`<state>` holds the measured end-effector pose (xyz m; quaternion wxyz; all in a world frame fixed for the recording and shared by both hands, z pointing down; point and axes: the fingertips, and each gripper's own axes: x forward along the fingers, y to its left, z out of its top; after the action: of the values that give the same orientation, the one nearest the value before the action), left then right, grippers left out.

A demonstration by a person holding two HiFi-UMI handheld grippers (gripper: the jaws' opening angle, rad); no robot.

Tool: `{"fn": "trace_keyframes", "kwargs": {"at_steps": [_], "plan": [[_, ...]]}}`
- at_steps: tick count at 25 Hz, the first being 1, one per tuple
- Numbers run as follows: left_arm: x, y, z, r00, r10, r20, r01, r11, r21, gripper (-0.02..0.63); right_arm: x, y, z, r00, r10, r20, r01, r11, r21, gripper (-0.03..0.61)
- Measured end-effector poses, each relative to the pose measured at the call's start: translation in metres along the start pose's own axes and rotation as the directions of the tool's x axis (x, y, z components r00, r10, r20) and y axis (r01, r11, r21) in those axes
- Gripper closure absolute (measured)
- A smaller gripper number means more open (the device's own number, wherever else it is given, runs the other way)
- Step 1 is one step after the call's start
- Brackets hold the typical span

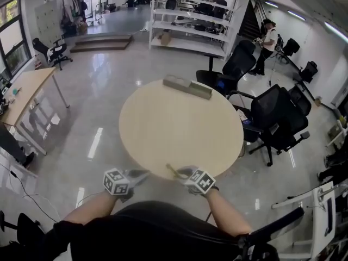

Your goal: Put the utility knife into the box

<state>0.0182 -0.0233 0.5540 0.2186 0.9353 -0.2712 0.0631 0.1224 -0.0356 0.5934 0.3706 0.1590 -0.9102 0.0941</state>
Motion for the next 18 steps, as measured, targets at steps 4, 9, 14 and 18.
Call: {"fn": "trace_keyframes", "kwargs": {"at_steps": [4, 9, 14, 18], "plan": [[0.027, 0.01, 0.011, 1.0, -0.01, -0.015, 0.01, 1.0, 0.007, 0.615, -0.009, -0.028, -0.006, 1.0, -0.013, 0.003, 0.012, 1.0, 0.013, 0.448], [0.055, 0.029, 0.017, 0.998, -0.052, -0.021, 0.052, 0.999, -0.003, 0.615, -0.007, -0.059, -0.011, 0.999, -0.035, 0.003, 0.034, 0.998, 0.045, 0.448], [0.07, 0.069, 0.025, 0.993, -0.114, -0.023, 0.113, 0.993, -0.029, 0.615, 0.006, -0.088, -0.001, 0.997, -0.075, -0.024, 0.077, 0.993, 0.085, 0.448], [0.083, 0.124, 0.055, 0.981, -0.191, 0.006, 0.191, 0.98, -0.061, 0.615, 0.028, -0.128, 0.028, 0.99, -0.133, -0.054, 0.139, 0.983, 0.12, 0.448]]}}
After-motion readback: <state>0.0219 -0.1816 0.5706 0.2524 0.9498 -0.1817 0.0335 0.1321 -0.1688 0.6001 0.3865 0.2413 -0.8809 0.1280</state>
